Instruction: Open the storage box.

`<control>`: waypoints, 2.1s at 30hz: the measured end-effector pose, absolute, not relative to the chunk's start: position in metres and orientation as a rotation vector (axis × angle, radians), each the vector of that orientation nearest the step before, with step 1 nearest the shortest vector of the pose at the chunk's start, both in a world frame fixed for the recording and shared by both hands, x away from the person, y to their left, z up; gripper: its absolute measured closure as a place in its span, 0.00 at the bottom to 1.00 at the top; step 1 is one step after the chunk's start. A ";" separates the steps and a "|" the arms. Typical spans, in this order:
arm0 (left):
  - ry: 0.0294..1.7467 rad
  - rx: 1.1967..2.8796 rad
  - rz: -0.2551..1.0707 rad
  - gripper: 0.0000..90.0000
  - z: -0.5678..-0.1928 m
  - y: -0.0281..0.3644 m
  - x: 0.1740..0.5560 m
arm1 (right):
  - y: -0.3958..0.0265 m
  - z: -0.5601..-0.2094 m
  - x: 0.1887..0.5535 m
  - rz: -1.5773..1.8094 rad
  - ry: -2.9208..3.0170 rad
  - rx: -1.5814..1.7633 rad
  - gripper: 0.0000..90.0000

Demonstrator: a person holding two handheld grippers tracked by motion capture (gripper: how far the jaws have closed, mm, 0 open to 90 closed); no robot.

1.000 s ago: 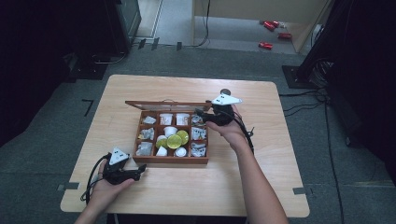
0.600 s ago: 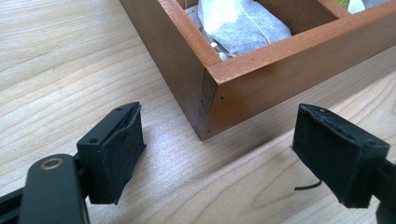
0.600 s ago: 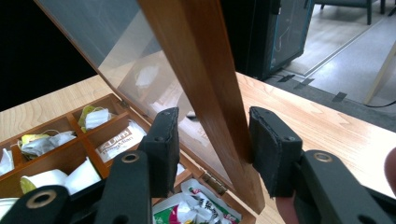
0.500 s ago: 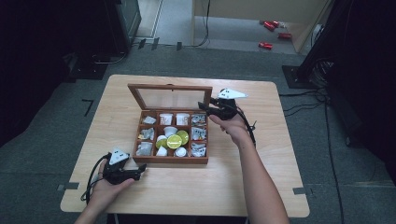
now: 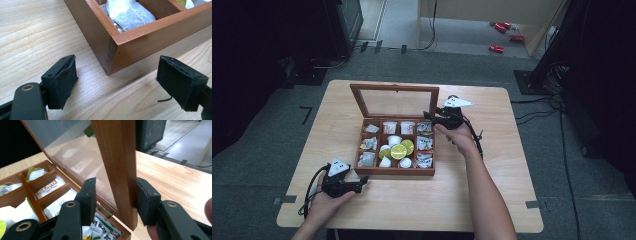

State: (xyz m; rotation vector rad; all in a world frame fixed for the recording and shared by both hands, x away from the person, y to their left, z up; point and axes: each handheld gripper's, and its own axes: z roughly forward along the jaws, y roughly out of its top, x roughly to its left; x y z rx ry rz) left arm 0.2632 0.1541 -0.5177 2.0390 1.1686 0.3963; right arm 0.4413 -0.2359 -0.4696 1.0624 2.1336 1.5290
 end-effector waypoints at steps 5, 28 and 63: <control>1.165 2.044 0.394 0.19 -0.518 0.155 0.263 | -0.237 -0.471 0.443 1.545 2.134 1.077 0.63; 1.167 2.040 0.395 0.19 -0.518 0.154 0.263 | -0.250 -0.489 0.463 1.651 2.089 1.439 0.76; 1.153 2.061 0.409 0.19 -0.518 0.151 0.263 | -0.252 -0.504 0.474 1.641 1.978 1.920 0.74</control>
